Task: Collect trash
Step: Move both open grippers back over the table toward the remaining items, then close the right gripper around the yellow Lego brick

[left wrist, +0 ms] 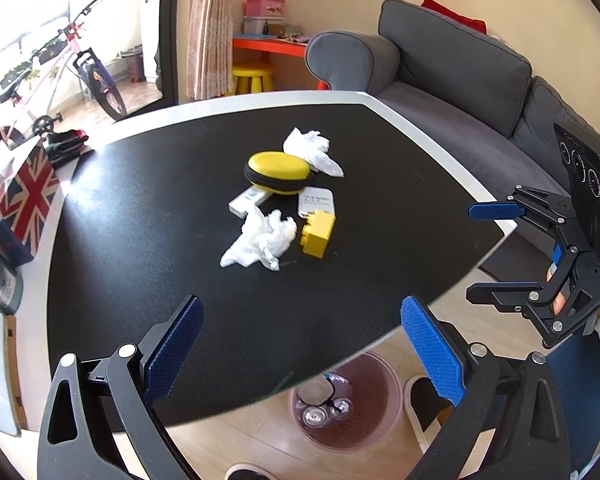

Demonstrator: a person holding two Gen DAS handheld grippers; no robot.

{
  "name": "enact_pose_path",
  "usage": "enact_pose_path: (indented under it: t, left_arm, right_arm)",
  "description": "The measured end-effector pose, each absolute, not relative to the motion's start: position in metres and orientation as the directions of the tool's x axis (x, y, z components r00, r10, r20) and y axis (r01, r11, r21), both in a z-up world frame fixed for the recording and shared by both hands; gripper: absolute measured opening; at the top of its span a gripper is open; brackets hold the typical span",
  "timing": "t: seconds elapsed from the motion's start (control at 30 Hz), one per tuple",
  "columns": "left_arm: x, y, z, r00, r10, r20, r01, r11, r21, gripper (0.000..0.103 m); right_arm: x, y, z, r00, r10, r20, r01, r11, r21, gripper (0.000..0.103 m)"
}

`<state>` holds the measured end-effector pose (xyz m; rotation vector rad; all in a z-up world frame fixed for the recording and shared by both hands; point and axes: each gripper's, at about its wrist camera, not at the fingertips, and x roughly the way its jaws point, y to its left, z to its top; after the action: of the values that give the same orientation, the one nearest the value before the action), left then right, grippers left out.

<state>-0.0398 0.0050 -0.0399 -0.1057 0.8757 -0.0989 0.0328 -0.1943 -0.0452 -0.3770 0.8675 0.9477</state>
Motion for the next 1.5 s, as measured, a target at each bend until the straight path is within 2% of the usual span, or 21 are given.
enact_pose_path:
  t: [0.4, 0.83, 1.17, 1.33, 1.5]
  left_arm:
    - [-0.012, 0.039, -0.046, 0.638, -0.100, -0.764, 0.015, 0.993, -0.118, 0.095]
    - [0.001, 0.068, -0.056, 0.626, -0.086, -0.775, -0.010, 0.993, -0.118, 0.095]
    - [0.007, 0.070, -0.058, 0.621, -0.097, -0.778, 0.002, 0.993, -0.122, 0.095]
    - [0.007, 0.072, -0.059, 0.619, -0.102, -0.779, 0.006, 0.992, -0.125, 0.095]
    - [0.008, 0.070, -0.061, 0.614, -0.104, -0.782, 0.012, 0.992, -0.122, 0.095]
  right_arm:
    - [0.066, -0.143, -0.049, 0.301, 0.552, -0.778, -0.845, 0.533, 0.051, 0.097]
    - [0.091, -0.102, -0.080, 0.257, 0.530, -0.808, -0.884, 0.468, 0.026, 0.096]
    - [0.090, -0.086, -0.095, 0.208, 0.511, -0.834, -0.906, 0.421, 0.032, 0.063]
    - [0.091, -0.086, -0.097, 0.209, 0.502, -0.839, -0.907, 0.419, 0.025, 0.032]
    - [0.091, -0.089, -0.093, 0.214, 0.514, -0.831, -0.906, 0.423, 0.028, 0.032]
